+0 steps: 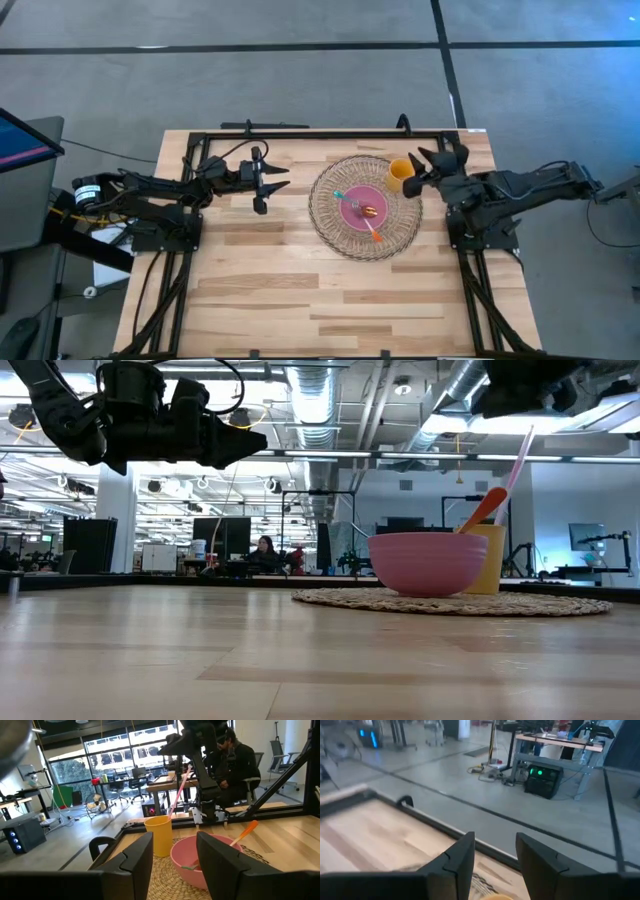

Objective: Pick & Place Utensil
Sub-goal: Return to Home Position

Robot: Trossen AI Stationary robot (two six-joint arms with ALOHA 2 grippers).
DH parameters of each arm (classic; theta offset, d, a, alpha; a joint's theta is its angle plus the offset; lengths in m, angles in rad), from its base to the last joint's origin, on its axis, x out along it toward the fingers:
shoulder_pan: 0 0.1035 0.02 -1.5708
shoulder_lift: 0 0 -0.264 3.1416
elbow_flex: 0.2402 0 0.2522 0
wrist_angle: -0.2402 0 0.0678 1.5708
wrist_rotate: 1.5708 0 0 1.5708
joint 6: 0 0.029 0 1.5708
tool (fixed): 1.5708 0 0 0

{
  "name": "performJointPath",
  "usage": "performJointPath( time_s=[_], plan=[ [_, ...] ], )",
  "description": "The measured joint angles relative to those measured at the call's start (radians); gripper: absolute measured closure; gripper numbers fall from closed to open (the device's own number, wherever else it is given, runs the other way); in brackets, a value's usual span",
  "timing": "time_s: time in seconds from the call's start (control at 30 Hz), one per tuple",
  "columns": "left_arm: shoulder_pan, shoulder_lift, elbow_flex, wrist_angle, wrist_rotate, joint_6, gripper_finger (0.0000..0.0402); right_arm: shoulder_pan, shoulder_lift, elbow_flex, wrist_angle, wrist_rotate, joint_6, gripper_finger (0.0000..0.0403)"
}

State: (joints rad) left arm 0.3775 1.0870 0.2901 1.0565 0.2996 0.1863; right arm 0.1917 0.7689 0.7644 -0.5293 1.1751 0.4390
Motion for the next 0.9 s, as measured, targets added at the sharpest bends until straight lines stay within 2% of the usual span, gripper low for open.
performJointPath(
  time_s=[0.1, 0.6, 0.9],
  plan=[
    [0.0, 0.0, 0.0, 0.0, 0.0, 0.0, 0.025, -0.018, 0.013, 0.0, 0.049, -0.001, -0.004, 0.027],
    [0.0, 0.0, 0.0, 0.0, 0.0, 0.0, 0.025, -0.124, 0.071, 0.0, 0.054, -0.004, -0.005, 0.0276],
    [0.0, 0.0, 0.0, 0.0, 0.0, 0.0, 0.025, -0.13, 0.069, 0.0, 0.052, -0.008, -0.005, 0.028]
  ],
)
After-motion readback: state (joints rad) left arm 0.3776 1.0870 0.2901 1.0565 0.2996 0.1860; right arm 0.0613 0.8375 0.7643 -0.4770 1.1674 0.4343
